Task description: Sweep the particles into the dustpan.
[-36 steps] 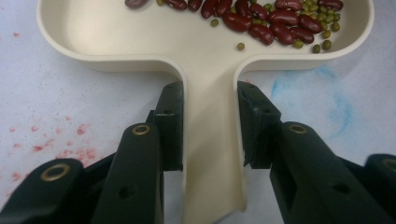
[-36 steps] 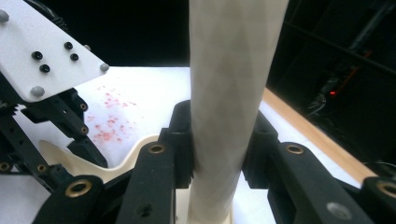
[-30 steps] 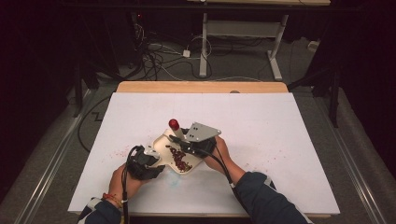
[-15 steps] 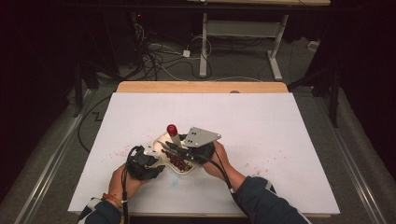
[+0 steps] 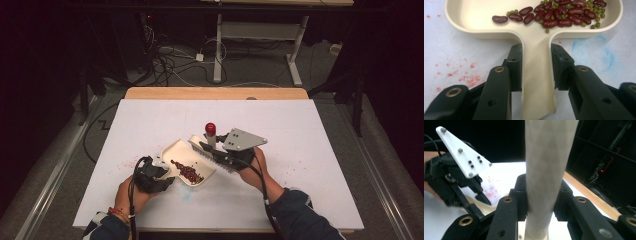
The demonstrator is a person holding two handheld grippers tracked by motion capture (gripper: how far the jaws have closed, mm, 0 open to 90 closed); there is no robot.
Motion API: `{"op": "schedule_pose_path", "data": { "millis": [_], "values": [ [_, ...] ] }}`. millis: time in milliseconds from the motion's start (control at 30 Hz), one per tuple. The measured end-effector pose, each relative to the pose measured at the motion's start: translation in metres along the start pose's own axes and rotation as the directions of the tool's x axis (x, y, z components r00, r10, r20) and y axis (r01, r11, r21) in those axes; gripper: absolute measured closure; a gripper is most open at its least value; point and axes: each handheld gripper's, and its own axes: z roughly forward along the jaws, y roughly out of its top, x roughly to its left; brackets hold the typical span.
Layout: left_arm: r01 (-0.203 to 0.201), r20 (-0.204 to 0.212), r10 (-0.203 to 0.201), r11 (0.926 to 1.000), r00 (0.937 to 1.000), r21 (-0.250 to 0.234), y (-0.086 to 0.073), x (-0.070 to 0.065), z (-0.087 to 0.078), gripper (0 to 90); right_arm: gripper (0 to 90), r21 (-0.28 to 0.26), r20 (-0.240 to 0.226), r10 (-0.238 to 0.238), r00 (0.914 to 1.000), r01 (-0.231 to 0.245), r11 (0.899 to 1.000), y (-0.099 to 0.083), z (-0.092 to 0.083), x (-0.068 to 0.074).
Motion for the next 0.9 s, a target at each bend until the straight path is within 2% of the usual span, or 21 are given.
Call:
{"op": "schedule_pose_path", "data": {
  "millis": [167, 300, 433, 600, 733, 900],
  "values": [
    [-0.009, -0.012, 0.008, 1.0, 0.9999, -0.002, 0.001, 0.0, -0.001, 63.5, 70.3, 0.007, 0.032, 0.008, 0.9994, -0.008, 1.0, -0.005, -0.031, -0.018],
    [0.003, -0.014, -0.004, 1.0, 0.9999, -0.006, 0.0, 0.003, 0.0, 63.5, 70.3, 0.013, 0.074, 0.007, 0.9973, -0.008, 1.0, -0.007, -0.058, -0.03],
    [0.002, -0.018, -0.002, 1.0, 0.9998, -0.008, -0.001, 0.004, 0.0, 63.5, 70.3, 0.009, 0.095, 0.011, 0.9954, -0.012, 1.0, -0.009, -0.085, -0.041],
    [0.011, -0.023, -0.011, 0.9999, 0.9997, -0.01, -0.003, 0.007, -0.001, 63.5, 70.3, 0.039, 0.11, 0.01, 0.9938, -0.015, 0.999, -0.019, -0.111, -0.046],
    [0.02, -0.025, -0.02, 0.9997, 0.9995, -0.012, -0.006, 0.009, -0.003, 63.5, 70.3, 0.048, 0.12, 0.046, 0.9917, -0.052, 0.997, -0.031, -0.128, -0.048],
    [0.036, -0.028, -0.037, 0.9992, 0.9989, -0.013, -0.01, 0.014, -0.005, 63.5, 70.3, 0.063, 0.127, 0.063, 0.9898, -0.072, 0.995, -0.041, -0.142, -0.047]
  ]
}}
